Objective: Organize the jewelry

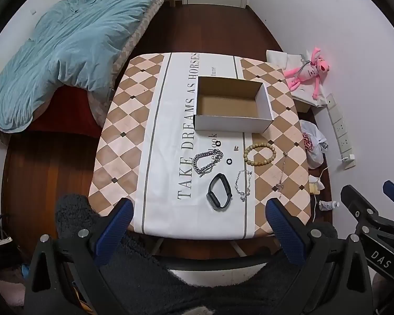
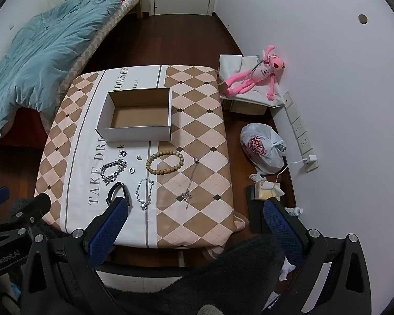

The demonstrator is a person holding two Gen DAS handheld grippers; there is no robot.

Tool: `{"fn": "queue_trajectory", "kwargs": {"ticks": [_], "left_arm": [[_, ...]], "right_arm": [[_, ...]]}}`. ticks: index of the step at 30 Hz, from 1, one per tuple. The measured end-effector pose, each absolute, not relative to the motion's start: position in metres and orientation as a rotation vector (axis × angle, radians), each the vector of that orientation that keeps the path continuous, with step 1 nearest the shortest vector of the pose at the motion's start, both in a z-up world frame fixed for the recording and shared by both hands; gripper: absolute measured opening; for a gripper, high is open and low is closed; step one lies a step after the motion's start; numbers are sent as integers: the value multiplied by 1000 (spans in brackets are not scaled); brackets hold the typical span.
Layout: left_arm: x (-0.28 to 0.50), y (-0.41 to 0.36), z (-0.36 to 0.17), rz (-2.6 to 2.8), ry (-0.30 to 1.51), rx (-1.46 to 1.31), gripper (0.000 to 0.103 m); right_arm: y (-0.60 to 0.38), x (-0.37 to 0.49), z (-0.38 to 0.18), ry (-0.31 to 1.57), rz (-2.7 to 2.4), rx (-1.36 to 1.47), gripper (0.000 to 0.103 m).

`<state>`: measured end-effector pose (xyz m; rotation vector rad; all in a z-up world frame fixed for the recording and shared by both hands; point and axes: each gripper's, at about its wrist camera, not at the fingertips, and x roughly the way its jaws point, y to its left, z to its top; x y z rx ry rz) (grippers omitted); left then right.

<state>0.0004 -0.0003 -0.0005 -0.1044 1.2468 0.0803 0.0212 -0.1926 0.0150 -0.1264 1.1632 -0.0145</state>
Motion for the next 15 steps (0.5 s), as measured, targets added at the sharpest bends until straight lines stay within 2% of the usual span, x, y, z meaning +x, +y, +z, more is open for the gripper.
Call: {"fn": "queue_trajectory", "kwargs": {"ticks": [15], "left_arm": [[3, -9, 6, 83, 1229, -103, 103]], "right_arm": [[-194, 20, 15, 1162, -18, -128, 103]]}}
